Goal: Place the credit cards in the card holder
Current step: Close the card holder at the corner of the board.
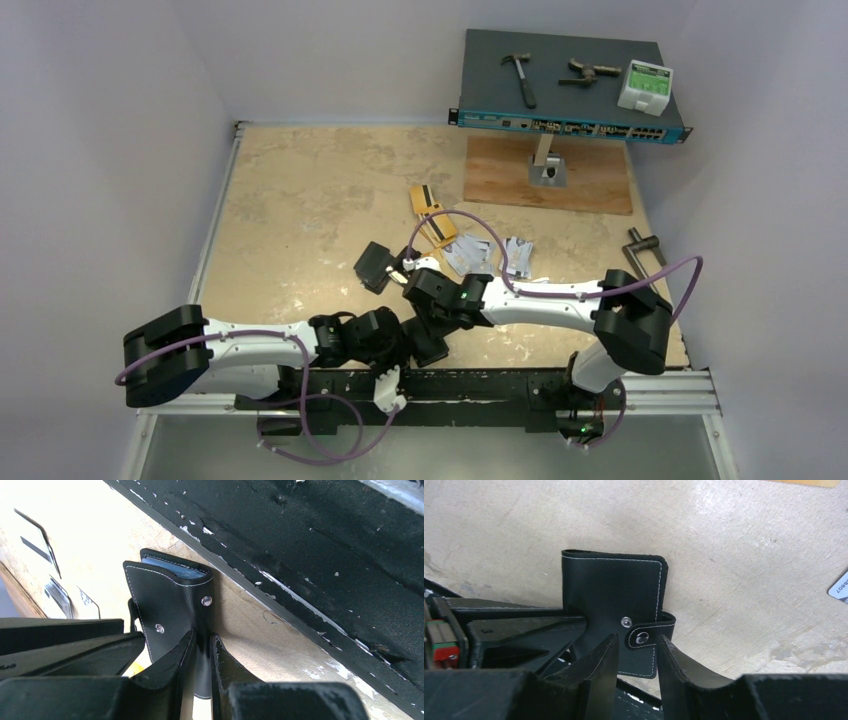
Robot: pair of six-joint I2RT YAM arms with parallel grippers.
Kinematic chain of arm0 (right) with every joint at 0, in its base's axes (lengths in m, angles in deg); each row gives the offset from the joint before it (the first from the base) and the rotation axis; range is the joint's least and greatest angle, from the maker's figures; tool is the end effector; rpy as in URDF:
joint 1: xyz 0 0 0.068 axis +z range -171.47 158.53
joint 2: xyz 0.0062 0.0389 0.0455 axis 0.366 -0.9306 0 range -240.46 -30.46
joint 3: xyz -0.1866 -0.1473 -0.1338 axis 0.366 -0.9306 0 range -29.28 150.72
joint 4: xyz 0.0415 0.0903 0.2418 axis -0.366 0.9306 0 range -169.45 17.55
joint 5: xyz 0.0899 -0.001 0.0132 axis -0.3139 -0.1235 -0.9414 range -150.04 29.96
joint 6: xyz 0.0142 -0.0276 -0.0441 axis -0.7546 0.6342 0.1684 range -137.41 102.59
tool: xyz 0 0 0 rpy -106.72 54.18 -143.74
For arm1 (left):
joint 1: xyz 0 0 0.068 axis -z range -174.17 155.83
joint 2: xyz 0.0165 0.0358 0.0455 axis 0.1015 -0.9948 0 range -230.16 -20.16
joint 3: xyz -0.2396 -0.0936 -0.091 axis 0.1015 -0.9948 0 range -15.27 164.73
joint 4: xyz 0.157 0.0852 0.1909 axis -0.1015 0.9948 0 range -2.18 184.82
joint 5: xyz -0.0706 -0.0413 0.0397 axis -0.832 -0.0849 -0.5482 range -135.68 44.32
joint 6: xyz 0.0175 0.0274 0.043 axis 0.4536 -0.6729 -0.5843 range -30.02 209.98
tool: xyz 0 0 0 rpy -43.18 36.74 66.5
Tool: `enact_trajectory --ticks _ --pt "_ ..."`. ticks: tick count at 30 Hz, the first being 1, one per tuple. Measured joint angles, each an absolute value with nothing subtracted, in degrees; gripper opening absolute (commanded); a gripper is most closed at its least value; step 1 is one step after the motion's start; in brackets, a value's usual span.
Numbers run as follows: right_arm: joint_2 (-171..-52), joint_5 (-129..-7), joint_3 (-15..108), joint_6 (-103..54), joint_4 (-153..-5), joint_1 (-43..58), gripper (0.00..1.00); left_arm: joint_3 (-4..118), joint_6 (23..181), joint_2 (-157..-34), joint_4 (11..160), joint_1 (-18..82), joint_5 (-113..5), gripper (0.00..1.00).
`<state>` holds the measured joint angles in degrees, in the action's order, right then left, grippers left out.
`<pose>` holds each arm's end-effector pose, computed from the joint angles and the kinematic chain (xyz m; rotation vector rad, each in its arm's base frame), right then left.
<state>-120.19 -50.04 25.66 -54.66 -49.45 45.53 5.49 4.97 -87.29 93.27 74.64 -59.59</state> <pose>0.1230 0.2744 0.1883 -0.6460 2.6394 0.3334 0.0633 -0.1868 0.1355 2.4045 0.4530 -0.1761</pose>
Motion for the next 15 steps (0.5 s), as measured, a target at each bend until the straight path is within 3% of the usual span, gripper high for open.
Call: enact_trajectory --ticks 7,11,15 --pt "-120.2 -48.9 26.6 -54.7 -49.5 46.4 0.23 5.5 5.0 -87.3 93.3 74.6 -59.6 0.0" --pt "-120.6 -48.3 26.9 -54.8 -49.1 46.4 0.35 5.5 5.0 -87.3 93.3 74.6 -59.6 0.0" --pt "-122.3 -47.2 27.7 -54.7 -48.4 47.1 0.34 5.5 5.0 -87.3 93.3 74.6 -59.6 0.0"
